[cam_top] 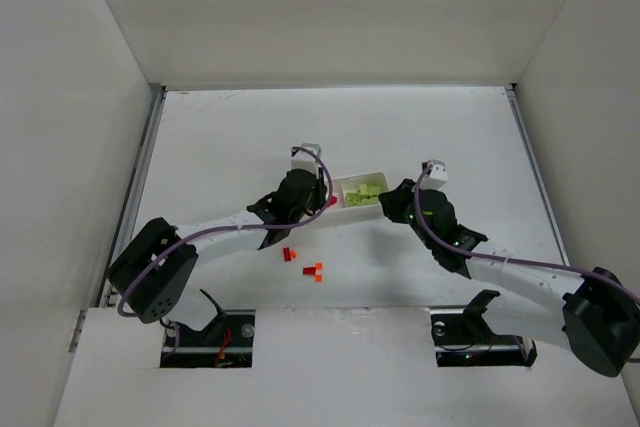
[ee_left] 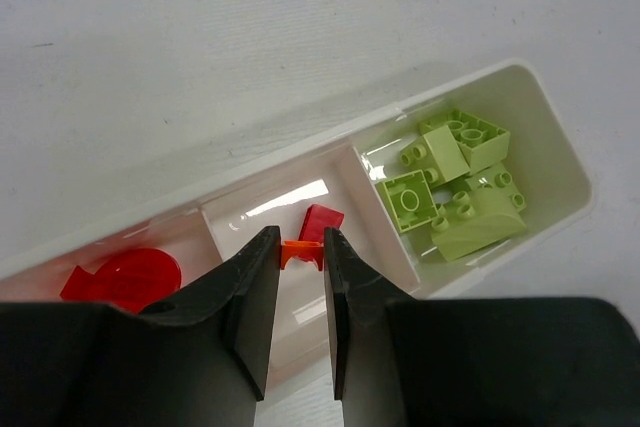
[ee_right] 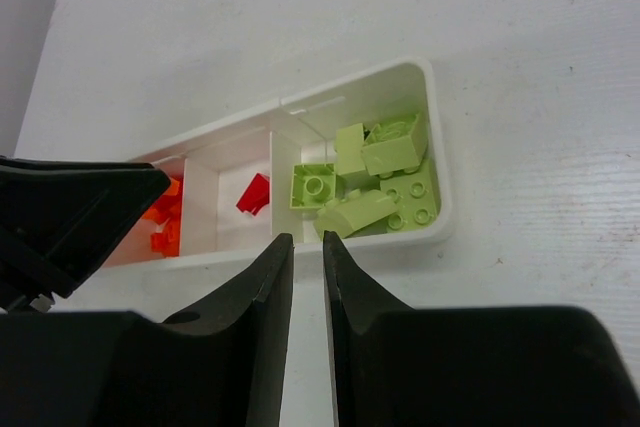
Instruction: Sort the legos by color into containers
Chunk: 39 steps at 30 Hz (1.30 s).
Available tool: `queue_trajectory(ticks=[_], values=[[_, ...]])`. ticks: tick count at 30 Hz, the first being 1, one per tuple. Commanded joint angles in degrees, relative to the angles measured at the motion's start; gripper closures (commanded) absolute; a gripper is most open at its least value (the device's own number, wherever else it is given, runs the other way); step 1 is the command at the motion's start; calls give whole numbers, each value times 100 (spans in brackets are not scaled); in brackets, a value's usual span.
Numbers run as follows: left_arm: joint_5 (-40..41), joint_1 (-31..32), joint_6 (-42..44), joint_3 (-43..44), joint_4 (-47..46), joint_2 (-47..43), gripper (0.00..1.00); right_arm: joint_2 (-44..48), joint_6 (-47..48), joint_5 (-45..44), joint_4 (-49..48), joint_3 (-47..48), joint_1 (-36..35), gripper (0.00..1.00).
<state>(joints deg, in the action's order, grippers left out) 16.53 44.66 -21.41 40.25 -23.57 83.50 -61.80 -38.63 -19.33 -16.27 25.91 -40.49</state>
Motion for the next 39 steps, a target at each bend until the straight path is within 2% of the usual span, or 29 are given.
queue_trajectory(ticks=[1,11,39], values=[[69,-32,-48,132,89,-448,79,89,-65,-281,-464,-95,2,76],[113,-41,-92,115,292,-467,79,-130,31,-431,-1079,-297,-95,75],[139,-68,-162,449,-95,597,77,-262,154,-440,-1203,-350,-253,73]])
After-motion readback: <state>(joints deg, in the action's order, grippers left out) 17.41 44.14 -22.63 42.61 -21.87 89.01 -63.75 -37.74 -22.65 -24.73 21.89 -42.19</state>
